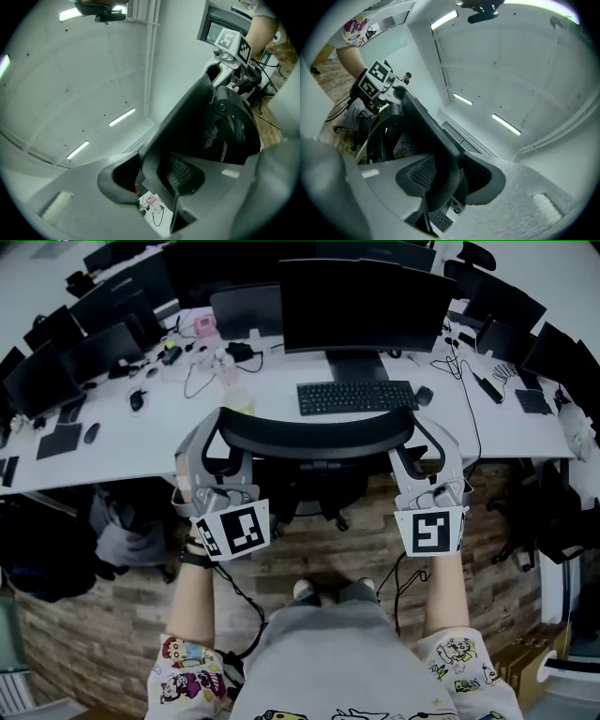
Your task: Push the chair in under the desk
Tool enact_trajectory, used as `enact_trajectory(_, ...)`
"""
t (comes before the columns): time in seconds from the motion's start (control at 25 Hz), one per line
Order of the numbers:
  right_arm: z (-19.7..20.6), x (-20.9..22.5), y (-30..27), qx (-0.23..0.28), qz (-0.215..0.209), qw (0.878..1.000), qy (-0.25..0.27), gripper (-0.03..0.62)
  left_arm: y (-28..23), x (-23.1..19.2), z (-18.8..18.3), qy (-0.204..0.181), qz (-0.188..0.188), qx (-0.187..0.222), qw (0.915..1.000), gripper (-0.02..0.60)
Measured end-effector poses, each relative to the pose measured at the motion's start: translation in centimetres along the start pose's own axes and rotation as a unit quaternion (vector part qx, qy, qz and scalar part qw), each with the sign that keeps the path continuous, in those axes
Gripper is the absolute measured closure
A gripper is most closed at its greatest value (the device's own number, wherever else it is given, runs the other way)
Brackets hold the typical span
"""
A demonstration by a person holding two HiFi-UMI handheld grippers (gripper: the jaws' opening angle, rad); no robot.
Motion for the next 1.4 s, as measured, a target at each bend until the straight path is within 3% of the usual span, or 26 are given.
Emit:
enact_trajectory(0.8, -0.1, 0.1, -0.7, 0.006, -0.013, 1.000, 0.008, 0.424, -0.2, 0.0, 0.2, 0.001, -0.007, -0.003, 1.0000, 0.414)
enact_trajectory(1.0, -0.2, 0.0, -0.3, 0.014, -0.016, 1.000, 0.000, 0.418, 0.2, 0.0, 0.6, 0.017, -0.015, -0.011, 0.9997, 0.414)
enact_trajectory(1.4, -0.2, -0.9, 0.5, 0.024, -0.043, 0.999, -0.001, 0.330, 1.2, 0.8, 1.0, -0.011, 0.028, -0.026, 0.9992, 0.367)
Point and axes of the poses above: the fingertips, and each gripper's own axes: y backward along the fingers, x to its right, z out of its underside, the point moved 1 cm from there along y, backward along the fingers, and after that the axes turned 9 degrees about -x, right-handed, at the moved point
